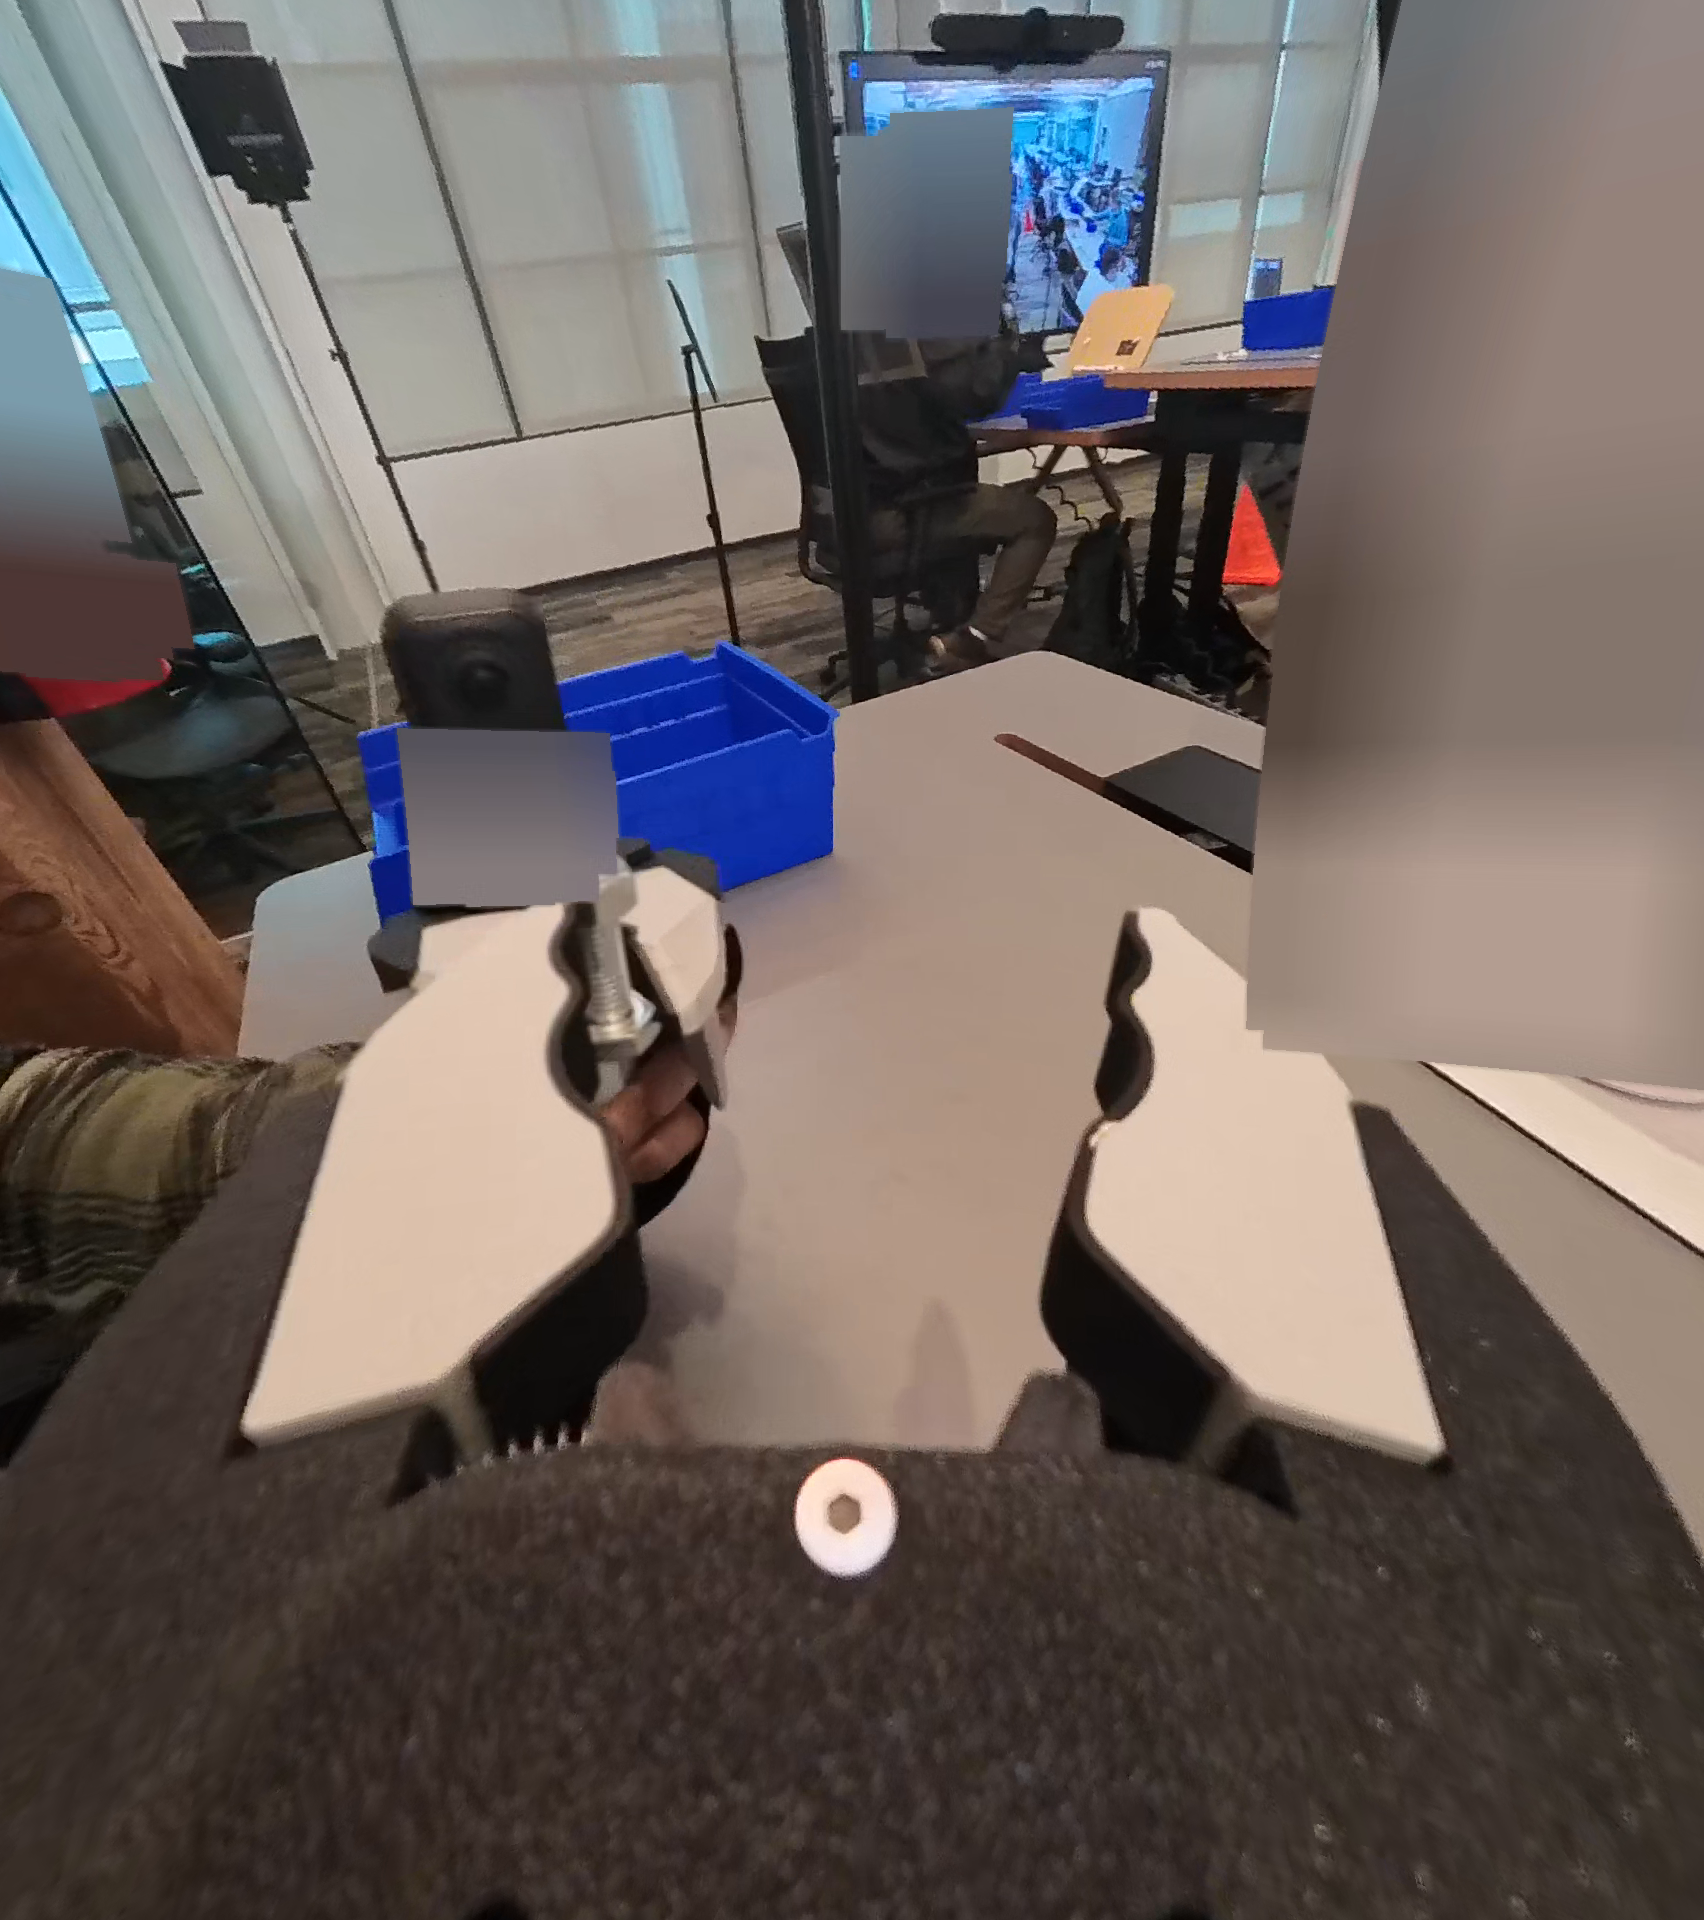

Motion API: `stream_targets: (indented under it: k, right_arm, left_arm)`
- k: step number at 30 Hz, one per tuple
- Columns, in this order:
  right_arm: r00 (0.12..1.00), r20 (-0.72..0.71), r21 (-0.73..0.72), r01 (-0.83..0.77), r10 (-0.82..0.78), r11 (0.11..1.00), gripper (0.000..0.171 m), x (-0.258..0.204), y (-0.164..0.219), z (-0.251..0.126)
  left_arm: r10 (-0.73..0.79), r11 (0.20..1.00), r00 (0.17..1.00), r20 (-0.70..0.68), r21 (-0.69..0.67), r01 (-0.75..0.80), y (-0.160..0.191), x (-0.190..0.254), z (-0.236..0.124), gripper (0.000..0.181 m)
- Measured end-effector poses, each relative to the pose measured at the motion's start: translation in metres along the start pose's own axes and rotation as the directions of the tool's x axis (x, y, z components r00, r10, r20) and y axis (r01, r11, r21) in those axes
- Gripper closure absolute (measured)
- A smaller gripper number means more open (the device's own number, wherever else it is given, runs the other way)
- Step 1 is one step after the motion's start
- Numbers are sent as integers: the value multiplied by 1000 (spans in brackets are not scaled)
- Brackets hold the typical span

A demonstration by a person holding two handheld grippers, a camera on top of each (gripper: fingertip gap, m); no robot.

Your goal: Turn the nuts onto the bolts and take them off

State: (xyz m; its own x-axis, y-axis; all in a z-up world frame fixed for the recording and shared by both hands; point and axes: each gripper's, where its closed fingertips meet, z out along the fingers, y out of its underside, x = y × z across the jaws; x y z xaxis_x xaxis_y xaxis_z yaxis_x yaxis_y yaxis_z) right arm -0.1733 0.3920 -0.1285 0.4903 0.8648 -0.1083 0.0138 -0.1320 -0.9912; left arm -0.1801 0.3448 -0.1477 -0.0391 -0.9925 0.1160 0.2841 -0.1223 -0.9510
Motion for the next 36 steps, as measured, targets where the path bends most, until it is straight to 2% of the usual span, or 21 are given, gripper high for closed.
stream_targets:
  k: [7,12,17,36]
  right_arm:
    - [999,50,26,-4,2,1000,75,-11,-4,-1]
    - [1000,-18,13,-1,1,1000,77,4,-2,-4]
    - [999,40,18,3,-4,1000,75,-11,-3,-1]
    - [1000,6,10,-18,18,1000,75,0,-1,-6]
  left_arm:
    - [-2,1000,1000,-4,-3,2,1,0,1,162]
    - [2,1000,1000,-1,3,-2,-1,0,0,162]
    - [1,1000,1000,-4,0,-1,0,1,0,162]
    - [10,1000,1000,-3,1,-10,-2,2,0,162]
